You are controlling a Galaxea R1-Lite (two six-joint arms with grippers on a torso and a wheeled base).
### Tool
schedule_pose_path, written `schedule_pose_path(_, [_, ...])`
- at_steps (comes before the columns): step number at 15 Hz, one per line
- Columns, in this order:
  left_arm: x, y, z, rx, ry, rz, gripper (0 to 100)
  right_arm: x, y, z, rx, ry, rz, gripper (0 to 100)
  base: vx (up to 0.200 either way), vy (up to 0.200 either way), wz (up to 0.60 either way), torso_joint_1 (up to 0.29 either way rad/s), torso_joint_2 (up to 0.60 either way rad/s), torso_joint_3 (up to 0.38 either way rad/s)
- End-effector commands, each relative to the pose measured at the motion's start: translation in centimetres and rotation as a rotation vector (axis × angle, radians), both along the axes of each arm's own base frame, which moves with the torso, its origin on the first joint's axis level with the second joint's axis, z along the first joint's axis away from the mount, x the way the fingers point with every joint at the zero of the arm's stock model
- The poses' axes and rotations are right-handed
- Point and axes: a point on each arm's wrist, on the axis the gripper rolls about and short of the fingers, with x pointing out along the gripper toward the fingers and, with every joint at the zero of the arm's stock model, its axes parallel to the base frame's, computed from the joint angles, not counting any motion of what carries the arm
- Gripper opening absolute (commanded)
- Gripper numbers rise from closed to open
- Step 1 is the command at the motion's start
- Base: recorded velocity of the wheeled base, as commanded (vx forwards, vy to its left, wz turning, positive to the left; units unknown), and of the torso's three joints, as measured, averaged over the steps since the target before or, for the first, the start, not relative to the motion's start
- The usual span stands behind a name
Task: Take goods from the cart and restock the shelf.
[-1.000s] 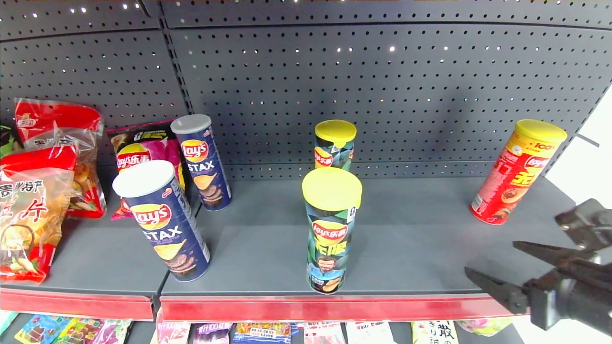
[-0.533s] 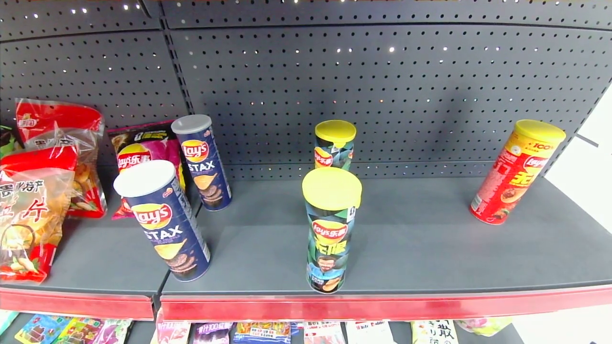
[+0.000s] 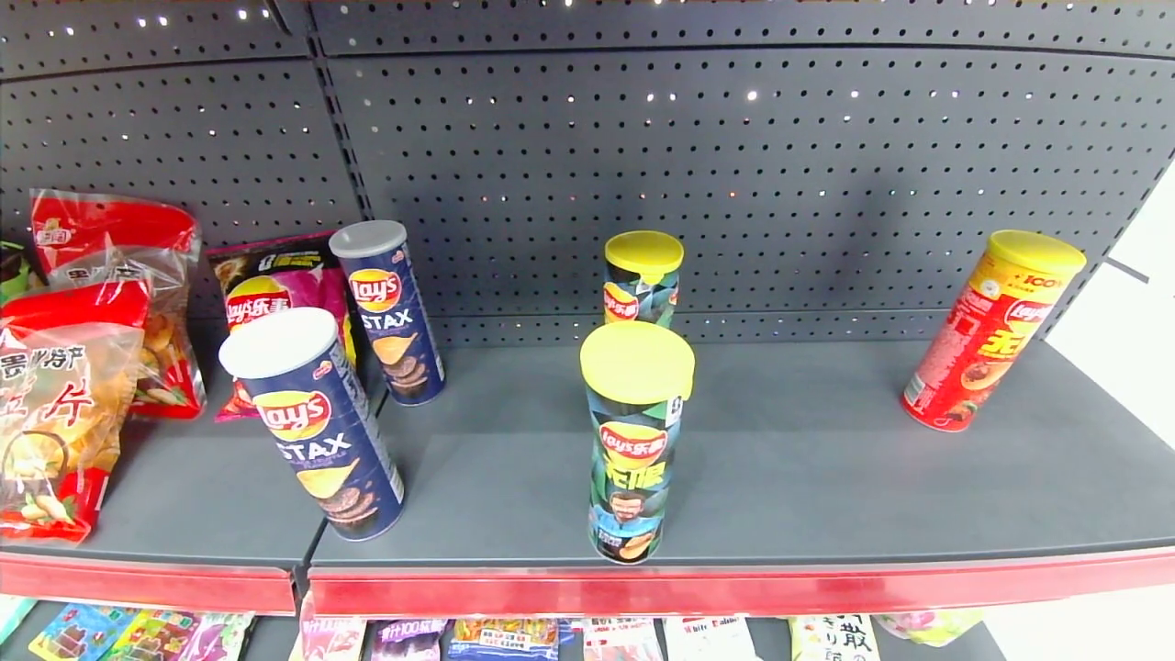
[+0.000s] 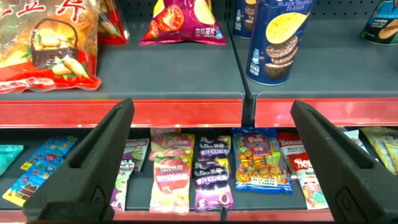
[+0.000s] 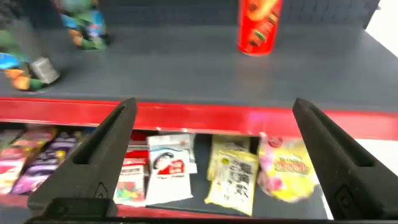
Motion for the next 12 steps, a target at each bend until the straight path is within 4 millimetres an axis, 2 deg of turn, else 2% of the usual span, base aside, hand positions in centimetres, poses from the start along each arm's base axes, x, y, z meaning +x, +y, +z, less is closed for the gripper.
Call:
schedule_pose_path(1, [0.01,0.0,0.0,0.001,0.001,-0.001,100,0.08,-0.12,-0.75,-0.028,0.03,-0.057,100,0.0,0.0,0.0,0.0,0.0,0.0])
schedule_pose_path(11, [0.01,-0.01,0.0,0.004,0.001,-0.001,100,0.07,-0.08,-0.85,-0.008,0.04,-0.032,100,0.0,0.0,0.0,0.0,0.0,0.0])
schedule_pose_path(12, [0.01,-0.01,0.0,0.003,0.001,-0.003,100,0.07,-0.08,-0.86,-0.01,0.041,-0.032,100,-0.2,0.0,0.0,0.002,0.0,0.002])
